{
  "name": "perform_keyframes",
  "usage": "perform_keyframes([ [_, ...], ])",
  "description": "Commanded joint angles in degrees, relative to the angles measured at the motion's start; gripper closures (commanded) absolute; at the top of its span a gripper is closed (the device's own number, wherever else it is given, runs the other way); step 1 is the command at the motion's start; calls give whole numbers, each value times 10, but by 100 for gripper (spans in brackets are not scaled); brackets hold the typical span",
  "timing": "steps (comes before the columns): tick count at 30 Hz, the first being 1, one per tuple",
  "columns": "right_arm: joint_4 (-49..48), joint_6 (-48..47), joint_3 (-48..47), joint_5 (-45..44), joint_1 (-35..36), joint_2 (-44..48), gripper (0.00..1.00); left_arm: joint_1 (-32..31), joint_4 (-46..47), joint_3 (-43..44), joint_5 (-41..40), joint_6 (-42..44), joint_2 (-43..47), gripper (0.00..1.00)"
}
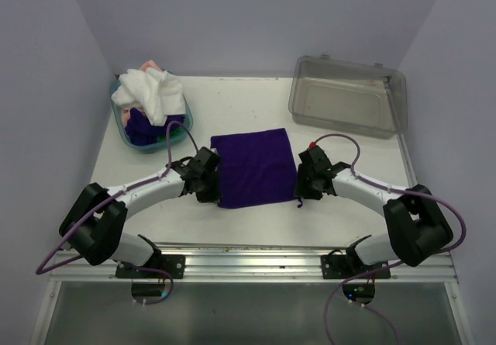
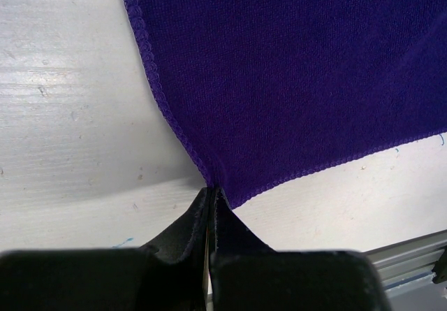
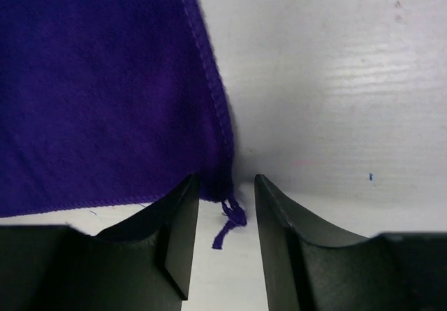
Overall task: Roll the towels
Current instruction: Flatten the towel, then fold the towel
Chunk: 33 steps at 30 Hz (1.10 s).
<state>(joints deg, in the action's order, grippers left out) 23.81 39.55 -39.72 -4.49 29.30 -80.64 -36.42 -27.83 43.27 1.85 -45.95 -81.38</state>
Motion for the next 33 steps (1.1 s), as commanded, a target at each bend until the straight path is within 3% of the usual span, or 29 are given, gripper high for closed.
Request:
perform_keyframes([
  [1, -45, 14, -16, 19, 6, -15, 60, -2, 21, 4, -2, -10, 3, 100],
  [4, -49, 14, -16, 17, 6, -23, 72, -2, 21, 5, -2, -10, 3, 100],
  [8, -43, 13, -21, 6, 6, -19, 100, -2, 15, 11, -3, -10, 3, 100],
  [19, 58, -26, -154, -74, 6, 88, 100, -1, -67, 136, -76, 15, 46, 100],
  [33, 120, -68, -300, -47, 6, 189, 100, -1, -128, 296, -117, 54, 145, 100],
])
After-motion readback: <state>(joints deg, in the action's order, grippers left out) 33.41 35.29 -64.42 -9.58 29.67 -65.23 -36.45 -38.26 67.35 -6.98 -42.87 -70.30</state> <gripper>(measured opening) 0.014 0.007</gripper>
